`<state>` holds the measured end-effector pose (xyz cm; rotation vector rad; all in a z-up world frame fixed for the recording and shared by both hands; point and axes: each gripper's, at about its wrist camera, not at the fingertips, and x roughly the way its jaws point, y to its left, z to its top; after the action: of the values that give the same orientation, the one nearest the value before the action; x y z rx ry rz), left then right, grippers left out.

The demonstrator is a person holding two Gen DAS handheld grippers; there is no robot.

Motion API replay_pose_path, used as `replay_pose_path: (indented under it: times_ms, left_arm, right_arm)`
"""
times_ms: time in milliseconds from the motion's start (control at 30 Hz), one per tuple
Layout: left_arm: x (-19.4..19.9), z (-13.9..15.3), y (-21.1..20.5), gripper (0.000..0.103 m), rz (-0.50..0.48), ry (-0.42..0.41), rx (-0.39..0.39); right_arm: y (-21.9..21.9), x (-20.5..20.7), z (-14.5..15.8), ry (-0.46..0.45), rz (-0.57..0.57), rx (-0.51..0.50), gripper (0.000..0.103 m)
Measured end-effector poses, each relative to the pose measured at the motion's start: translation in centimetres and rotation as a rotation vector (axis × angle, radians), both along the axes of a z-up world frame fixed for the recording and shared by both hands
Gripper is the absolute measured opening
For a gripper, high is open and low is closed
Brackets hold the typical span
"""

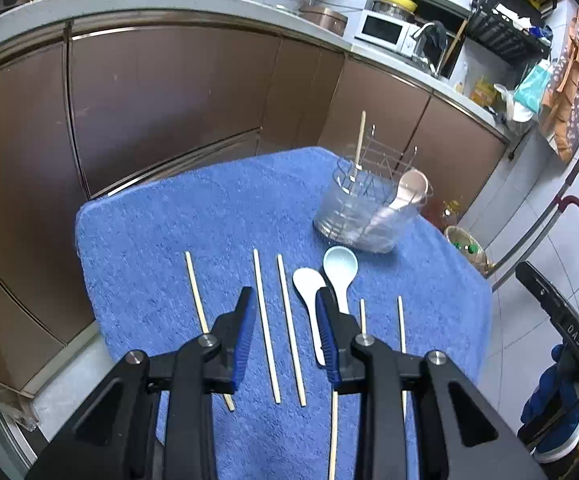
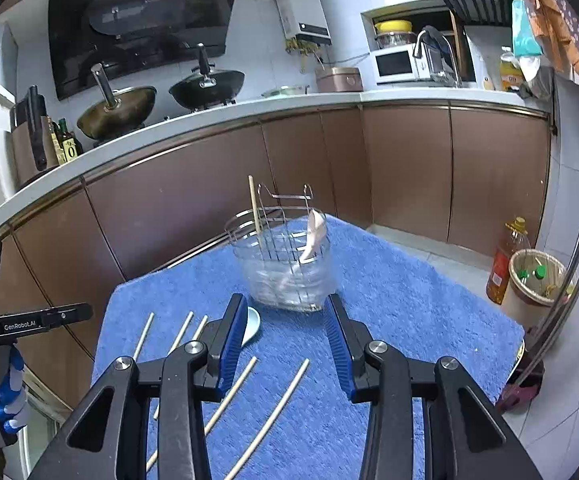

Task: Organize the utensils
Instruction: 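Move both open tools back over the remaining chopsticks and spoons, then grasp a chopstick with the left tool while the right tool grasps another chopstick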

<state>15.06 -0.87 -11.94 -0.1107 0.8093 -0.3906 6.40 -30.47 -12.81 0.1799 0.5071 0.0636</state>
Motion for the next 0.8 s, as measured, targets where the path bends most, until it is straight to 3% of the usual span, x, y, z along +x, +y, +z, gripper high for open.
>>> replay_pose_path:
  times_ms: [500, 800]
  left_arm:
    - [4.8, -4.9, -1.0, 0.029, -0.029, 0.222, -0.054]
    - [3.7, -8.7, -4.7, 0.027, -0.234, 0.417, -0.112]
  right_arm:
    - [-0.7, 2.8, -4.5, 0.175, 0.045, 0.044, 0.037]
    - [0.0, 5.0, -7.6, 0.313, 0.096, 0.067, 0.036]
